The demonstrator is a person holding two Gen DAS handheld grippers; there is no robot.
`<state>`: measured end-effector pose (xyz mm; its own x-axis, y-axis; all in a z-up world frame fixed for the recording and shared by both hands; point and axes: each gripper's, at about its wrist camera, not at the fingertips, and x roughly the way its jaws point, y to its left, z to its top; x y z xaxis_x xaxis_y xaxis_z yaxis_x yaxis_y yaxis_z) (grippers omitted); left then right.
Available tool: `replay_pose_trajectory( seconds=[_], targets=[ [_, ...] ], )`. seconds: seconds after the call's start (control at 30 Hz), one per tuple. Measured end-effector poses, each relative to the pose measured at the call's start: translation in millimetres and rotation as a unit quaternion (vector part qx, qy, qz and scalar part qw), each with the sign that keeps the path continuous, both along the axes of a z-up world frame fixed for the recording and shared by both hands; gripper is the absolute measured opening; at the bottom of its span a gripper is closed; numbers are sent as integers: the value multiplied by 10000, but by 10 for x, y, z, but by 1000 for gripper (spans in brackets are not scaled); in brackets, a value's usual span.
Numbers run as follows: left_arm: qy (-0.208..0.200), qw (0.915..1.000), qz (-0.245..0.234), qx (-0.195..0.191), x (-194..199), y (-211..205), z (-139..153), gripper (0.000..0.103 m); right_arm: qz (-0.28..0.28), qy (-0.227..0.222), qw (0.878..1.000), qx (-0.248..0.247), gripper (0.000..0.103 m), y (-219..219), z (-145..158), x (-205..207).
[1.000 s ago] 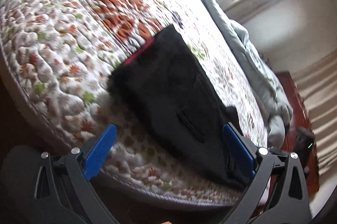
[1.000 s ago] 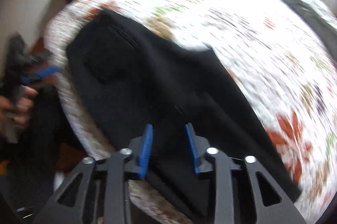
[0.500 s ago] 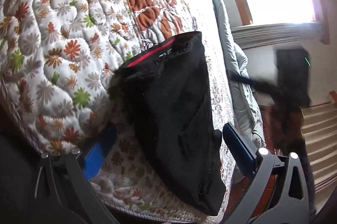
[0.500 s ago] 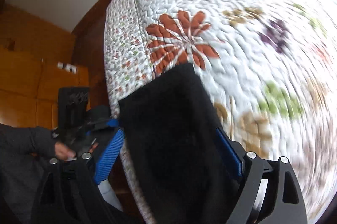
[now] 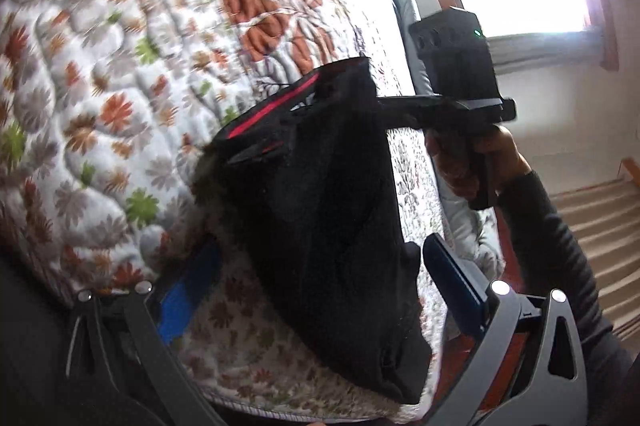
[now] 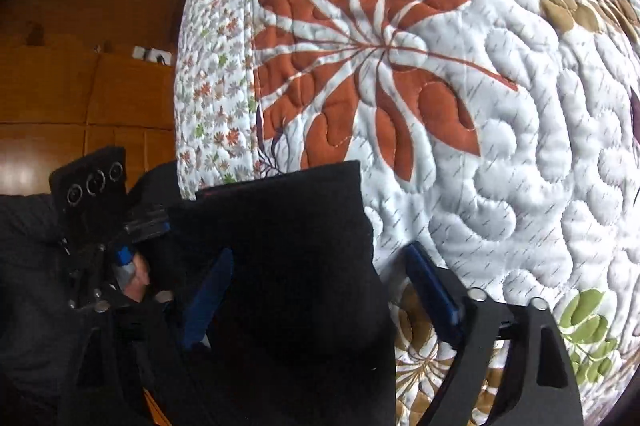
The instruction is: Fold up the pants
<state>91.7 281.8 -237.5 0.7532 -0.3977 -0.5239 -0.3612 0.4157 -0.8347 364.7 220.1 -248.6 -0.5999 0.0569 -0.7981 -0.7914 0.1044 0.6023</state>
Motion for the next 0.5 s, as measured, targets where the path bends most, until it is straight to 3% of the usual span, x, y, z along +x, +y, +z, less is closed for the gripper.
replay_pose_trajectory(
  seconds=[0.03,0.07,0.23,0.5],
  targets=[
    [-9,10000,-18,24,10,-2,7,100,5,4,10000,53,35,-39,9,41],
    [-2,10000,-24,10,16,1,6,100,-10,34,10000,83,32,-69,19,65],
    [14,9999,-20,142,81,20,74,100,-62,77,9999,113,31,-79,30,95],
    [78,9995,298,0,193,126,52,99,-154,140,9997,99,32,-128,26,169]
  ],
)
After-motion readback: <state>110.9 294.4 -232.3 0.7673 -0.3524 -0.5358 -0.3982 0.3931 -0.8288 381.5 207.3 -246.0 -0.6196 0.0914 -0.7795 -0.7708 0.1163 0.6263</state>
